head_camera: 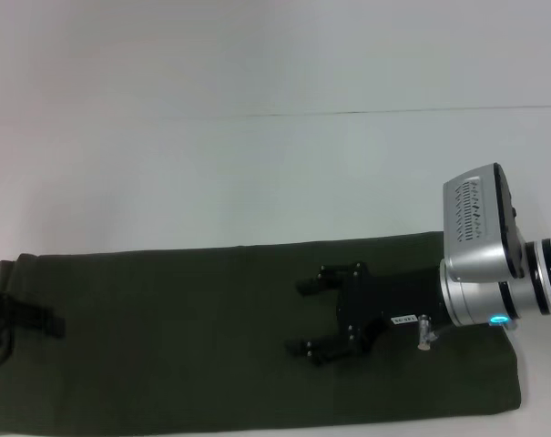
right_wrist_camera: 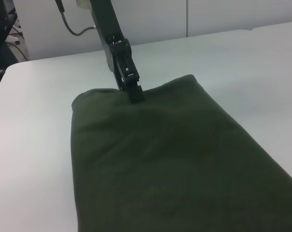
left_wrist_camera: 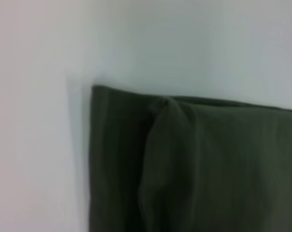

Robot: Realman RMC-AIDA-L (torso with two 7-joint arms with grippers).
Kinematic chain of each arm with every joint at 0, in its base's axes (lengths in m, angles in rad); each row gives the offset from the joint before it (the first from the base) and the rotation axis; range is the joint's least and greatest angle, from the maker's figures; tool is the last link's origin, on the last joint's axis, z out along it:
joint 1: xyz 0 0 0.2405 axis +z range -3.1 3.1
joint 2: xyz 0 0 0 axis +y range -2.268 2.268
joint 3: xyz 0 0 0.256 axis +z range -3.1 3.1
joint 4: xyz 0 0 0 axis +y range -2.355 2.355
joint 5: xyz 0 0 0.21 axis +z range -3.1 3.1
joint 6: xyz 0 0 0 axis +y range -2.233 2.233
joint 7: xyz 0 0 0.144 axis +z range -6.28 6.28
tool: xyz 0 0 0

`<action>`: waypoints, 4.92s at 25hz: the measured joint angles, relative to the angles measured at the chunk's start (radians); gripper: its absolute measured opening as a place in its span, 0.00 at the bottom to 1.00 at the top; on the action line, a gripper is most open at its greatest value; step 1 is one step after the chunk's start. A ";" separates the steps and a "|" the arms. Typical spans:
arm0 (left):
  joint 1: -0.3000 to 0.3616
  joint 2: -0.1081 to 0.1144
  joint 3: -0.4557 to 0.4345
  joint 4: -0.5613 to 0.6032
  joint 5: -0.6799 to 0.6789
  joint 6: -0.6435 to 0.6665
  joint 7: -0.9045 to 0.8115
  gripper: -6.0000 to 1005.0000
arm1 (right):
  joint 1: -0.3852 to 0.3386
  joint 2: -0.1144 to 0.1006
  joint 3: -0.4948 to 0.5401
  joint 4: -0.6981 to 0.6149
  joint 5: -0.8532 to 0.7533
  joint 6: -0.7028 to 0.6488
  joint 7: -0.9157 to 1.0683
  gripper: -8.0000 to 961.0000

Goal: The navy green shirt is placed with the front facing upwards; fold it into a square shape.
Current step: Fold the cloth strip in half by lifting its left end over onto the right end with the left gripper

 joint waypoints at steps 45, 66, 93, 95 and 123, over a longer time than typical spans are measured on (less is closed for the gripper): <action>0.028 0.001 0.120 0.093 0.029 -0.033 -0.043 0.89 | 0.002 -0.001 -0.011 -0.005 -0.001 0.006 0.018 0.95; 0.015 0.007 0.110 0.062 0.026 -0.033 -0.043 0.89 | 0.000 -0.001 -0.011 -0.002 -0.001 0.008 0.018 0.95; 0.008 0.011 0.089 0.012 0.006 -0.028 -0.061 0.85 | -0.003 -0.001 -0.012 -0.002 -0.002 0.008 0.018 0.95; 0.007 0.012 0.089 0.005 0.006 -0.031 -0.063 0.84 | -0.004 -0.001 -0.012 -0.002 -0.002 0.006 0.018 0.95; -0.019 0.006 0.057 -0.082 -0.036 -0.040 -0.083 0.79 | -0.006 -0.001 -0.012 -0.002 0.003 0.000 0.018 0.95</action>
